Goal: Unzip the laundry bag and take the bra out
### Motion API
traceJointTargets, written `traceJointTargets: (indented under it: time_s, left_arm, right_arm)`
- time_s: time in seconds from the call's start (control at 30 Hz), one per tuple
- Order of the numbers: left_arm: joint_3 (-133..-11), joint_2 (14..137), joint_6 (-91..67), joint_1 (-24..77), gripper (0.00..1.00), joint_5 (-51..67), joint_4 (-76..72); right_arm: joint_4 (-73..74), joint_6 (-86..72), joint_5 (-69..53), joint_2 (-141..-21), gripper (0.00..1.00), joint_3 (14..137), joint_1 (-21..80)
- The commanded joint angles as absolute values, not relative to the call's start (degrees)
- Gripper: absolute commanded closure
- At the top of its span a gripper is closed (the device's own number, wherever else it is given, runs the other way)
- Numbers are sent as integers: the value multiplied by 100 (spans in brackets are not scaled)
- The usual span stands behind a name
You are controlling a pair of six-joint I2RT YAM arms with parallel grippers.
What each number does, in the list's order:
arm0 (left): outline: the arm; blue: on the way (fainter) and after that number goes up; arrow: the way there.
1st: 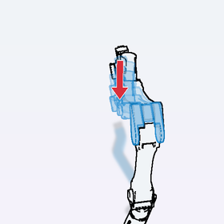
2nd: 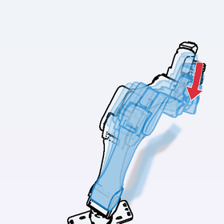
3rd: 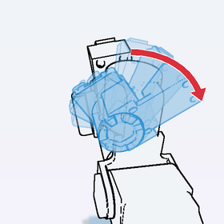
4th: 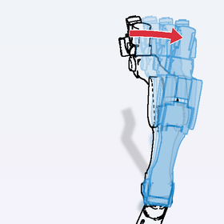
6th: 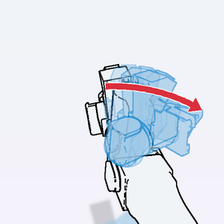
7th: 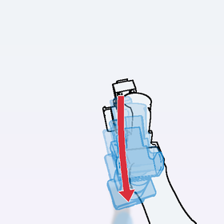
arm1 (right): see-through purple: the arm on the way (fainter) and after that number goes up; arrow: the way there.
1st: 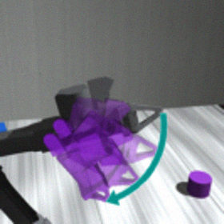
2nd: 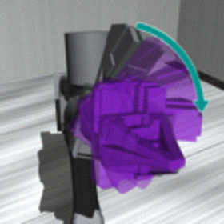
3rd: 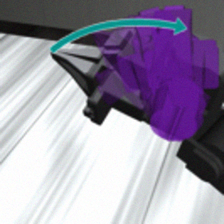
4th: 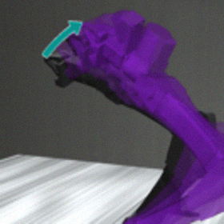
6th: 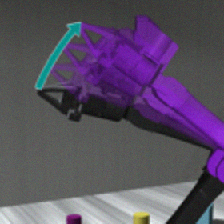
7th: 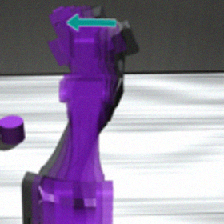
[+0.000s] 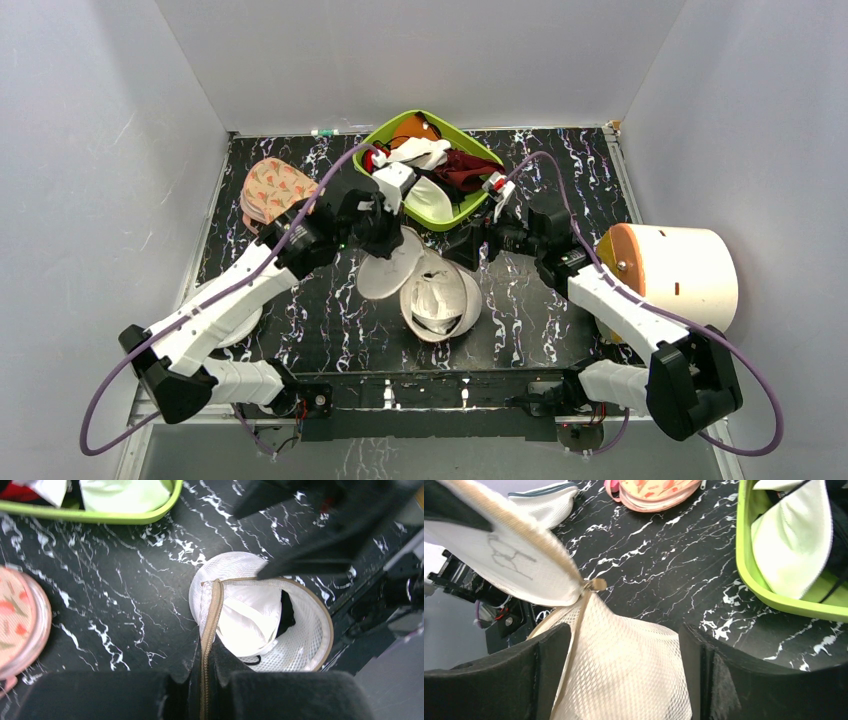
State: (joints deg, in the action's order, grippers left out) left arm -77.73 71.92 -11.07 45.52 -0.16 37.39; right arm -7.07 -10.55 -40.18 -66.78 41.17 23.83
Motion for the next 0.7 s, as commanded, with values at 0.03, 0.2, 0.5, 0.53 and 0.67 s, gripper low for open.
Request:
traceJointTargets:
  time_s: [0.03,0.2,0.5,0.53,0.67]
  left_arm:
    - [-8107,7051,-1964,4133,100,386,4179]
    - [-8226,7050,-2194,4017,100,388,4491]
    - [-8320,7072,-1942,3904,100,-330,5163]
    - [-8292,7079,-1890,3853,100,-341,5228]
    - [-8091,6944,-1796,3601,100,-245,5309]
  right_arm:
    - [-313,-1032,-3561,-6465,16,4508,2387]
    - [-129,-1054,-3338,-6498,15,4445,2738]
    - [948,-382,-1170,-6582,15,4623,3817]
    - [1066,-305,-932,-6602,17,4642,3819]
    - [1257,-90,-367,-6618,20,4631,3818]
